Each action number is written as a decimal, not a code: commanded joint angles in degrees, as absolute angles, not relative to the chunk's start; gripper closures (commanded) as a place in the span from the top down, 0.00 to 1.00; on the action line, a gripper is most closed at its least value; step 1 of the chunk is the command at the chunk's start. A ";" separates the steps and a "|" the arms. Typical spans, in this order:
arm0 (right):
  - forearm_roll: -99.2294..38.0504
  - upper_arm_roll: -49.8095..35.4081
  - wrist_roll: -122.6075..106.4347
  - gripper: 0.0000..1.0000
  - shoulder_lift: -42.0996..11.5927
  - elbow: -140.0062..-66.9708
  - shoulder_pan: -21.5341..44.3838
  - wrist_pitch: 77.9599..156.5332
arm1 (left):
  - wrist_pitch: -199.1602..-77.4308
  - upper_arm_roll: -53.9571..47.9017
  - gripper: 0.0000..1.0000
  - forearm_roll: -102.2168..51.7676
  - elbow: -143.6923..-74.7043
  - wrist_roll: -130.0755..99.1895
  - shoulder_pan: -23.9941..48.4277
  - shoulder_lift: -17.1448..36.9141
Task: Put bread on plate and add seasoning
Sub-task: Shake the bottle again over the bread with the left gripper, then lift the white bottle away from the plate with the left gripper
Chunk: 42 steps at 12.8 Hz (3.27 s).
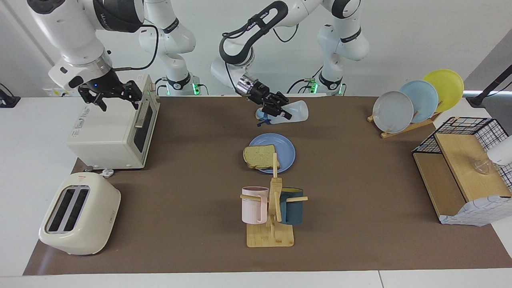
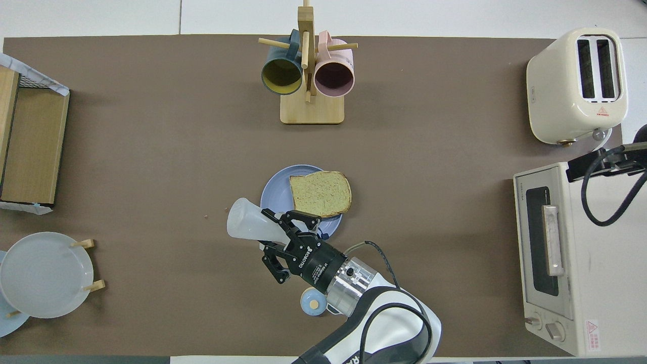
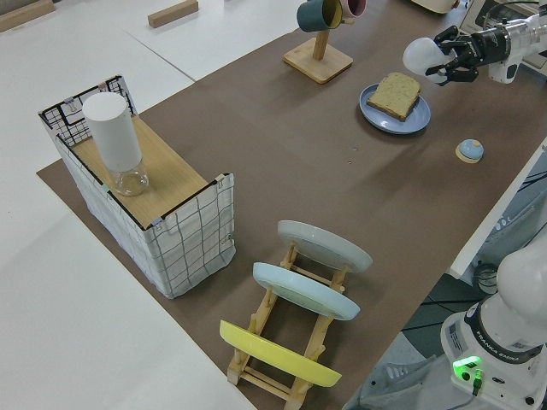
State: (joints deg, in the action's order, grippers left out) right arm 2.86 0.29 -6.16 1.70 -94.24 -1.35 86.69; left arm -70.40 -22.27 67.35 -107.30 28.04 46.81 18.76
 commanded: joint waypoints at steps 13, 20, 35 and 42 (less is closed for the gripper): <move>2.81 -0.09 -7.12 1.00 2.46 -94.83 -2.02 86.48 | -73.48 -21.62 0.00 66.03 -107.58 28.30 40.84 18.46; 2.81 -0.09 -7.12 1.00 2.46 -94.83 -2.02 86.48 | -74.70 -21.36 0.00 63.89 -107.49 28.21 37.90 18.63; 2.81 -0.09 -7.12 1.00 2.46 -94.83 -2.02 86.40 | -83.22 -21.27 0.00 46.88 -104.25 30.94 21.64 2.74; 2.81 -0.09 -7.12 1.00 2.46 -94.83 -2.02 86.48 | -93.15 -21.18 0.00 30.52 -104.15 27.96 9.33 -4.83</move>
